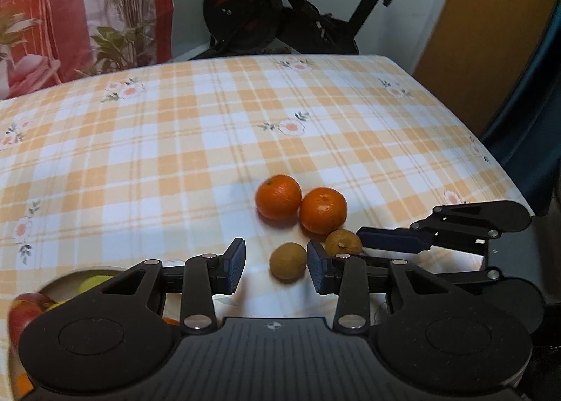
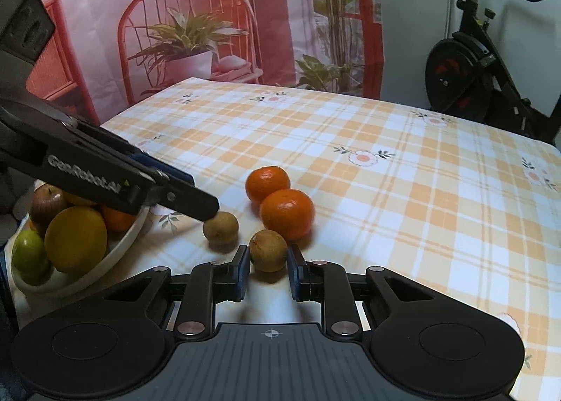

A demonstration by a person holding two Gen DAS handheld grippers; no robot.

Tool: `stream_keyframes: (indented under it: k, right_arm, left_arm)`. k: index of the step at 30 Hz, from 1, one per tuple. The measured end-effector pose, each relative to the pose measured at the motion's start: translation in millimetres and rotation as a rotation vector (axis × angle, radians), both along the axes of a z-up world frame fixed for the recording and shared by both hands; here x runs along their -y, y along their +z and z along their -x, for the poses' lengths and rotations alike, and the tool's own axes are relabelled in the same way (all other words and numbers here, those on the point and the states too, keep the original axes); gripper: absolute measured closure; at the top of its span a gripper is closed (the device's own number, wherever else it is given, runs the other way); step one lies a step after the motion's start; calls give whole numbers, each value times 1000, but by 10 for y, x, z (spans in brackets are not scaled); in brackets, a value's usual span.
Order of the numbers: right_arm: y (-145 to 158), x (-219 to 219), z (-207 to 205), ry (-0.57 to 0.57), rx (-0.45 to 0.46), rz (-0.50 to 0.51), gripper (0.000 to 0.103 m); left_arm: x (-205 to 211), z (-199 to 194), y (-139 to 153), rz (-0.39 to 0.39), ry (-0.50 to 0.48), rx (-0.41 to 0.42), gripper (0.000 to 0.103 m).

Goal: Organize fruits
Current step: 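Close the right gripper on one kiwi while the left closes on the other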

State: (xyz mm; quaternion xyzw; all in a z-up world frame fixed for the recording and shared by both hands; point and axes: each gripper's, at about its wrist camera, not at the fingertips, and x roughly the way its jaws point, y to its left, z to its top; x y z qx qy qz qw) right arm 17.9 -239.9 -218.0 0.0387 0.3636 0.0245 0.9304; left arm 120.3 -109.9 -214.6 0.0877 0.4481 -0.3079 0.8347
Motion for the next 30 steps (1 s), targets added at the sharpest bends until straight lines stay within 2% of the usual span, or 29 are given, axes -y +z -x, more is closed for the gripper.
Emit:
stream_keyframes:
  k: [12,13,14,15,22,30]
  right_arm:
    - [-2,48,87,-11,0,2,82]
    - [1,46,90,-11,0,3,82]
    - [1,49,93,-11,0,3,82]
    - [0,48,90,-11,0,2,82]
    - [-6,27,63,-10,-11,5,78]
    - [-16,2,11,-2,-16,1,77]
  left_arm:
    - [82,-56,-147,6,-4,-46,62]
    - [88,-56,-152,7,-7,-46,64]
    - [94,-52,-154,8,-12,-45,72]
    - [100,-50,-155,9,-17,-45,74]
    - [78,-39,-142,11,-10,-37,74]
    - [58,3,-103,-3,-10,-18,74]
